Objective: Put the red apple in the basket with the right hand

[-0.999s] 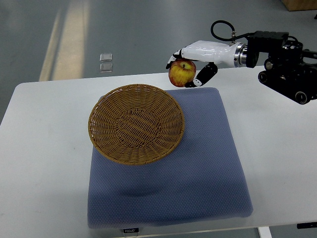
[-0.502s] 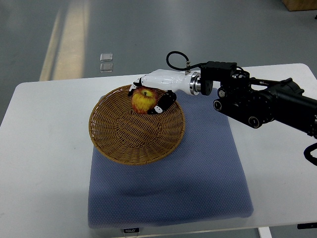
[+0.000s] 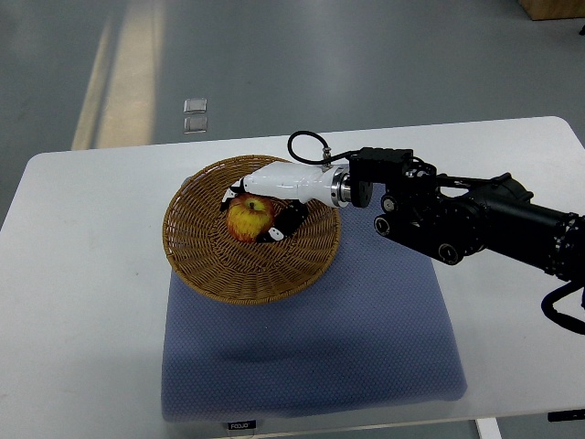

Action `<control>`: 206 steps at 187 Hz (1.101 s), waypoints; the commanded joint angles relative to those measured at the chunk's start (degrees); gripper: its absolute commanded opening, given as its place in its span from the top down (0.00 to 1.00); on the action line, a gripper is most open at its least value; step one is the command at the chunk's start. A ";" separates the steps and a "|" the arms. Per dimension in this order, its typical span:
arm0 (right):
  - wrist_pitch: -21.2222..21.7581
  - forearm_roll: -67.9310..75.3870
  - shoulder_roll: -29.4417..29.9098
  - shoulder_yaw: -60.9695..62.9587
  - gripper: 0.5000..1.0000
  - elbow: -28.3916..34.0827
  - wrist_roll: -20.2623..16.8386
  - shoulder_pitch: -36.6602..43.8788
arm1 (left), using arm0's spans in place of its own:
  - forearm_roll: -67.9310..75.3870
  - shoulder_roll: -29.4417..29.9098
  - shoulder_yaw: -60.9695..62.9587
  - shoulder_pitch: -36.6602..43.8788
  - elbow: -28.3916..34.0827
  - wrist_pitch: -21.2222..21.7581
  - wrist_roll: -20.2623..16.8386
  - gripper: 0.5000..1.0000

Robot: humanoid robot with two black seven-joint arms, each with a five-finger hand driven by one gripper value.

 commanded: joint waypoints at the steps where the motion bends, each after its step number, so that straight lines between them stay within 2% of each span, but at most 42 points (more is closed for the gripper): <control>1: -0.08 0.01 0.96 0.08 0.36 0.05 0.01 -0.09 | 0.00 0.00 0.00 0.00 0.00 0.00 0.00 0.00; 25: -0.08 0.01 0.96 0.08 0.33 0.05 0.01 -0.09 | 0.00 0.00 0.00 0.00 0.00 0.00 0.00 0.00; 26: -0.08 0.10 0.96 0.08 0.30 0.05 0.01 -0.09 | 0.00 0.00 0.00 0.00 0.00 0.00 0.00 0.00; 30: -0.08 0.10 0.96 0.08 0.29 0.13 0.01 -0.09 | 0.00 0.00 0.00 0.00 0.00 0.00 0.00 0.00; 98: -0.08 0.36 0.26 0.87 0.28 0.22 0.10 0.26 | 0.00 0.00 0.00 0.00 0.00 0.00 0.00 0.00; 124: -0.17 0.89 -1.50 1.22 0.20 0.75 0.80 1.58 | 0.00 0.00 0.00 0.00 0.00 0.00 0.00 0.00; 157: 0.01 2.47 -3.08 8.34 0.17 1.63 0.89 2.37 | 0.00 0.00 0.00 0.00 0.00 0.00 0.00 0.00; 178: 0.36 8.35 -4.58 16.69 0.17 1.72 0.71 1.66 | 0.00 0.00 0.00 0.00 0.00 0.00 0.00 0.00; 187: 0.36 8.36 -4.58 16.69 0.17 1.72 0.71 1.66 | 0.00 0.00 0.00 0.00 0.00 0.00 0.00 0.00; 188: 0.71 13.32 -4.75 19.91 0.17 1.63 0.63 1.40 | 0.00 0.00 0.00 0.00 0.00 0.00 0.00 0.00; 206: 1.32 25.13 -5.02 23.02 0.17 1.19 0.54 -0.18 | 0.00 0.00 0.00 0.00 0.00 0.00 0.00 0.00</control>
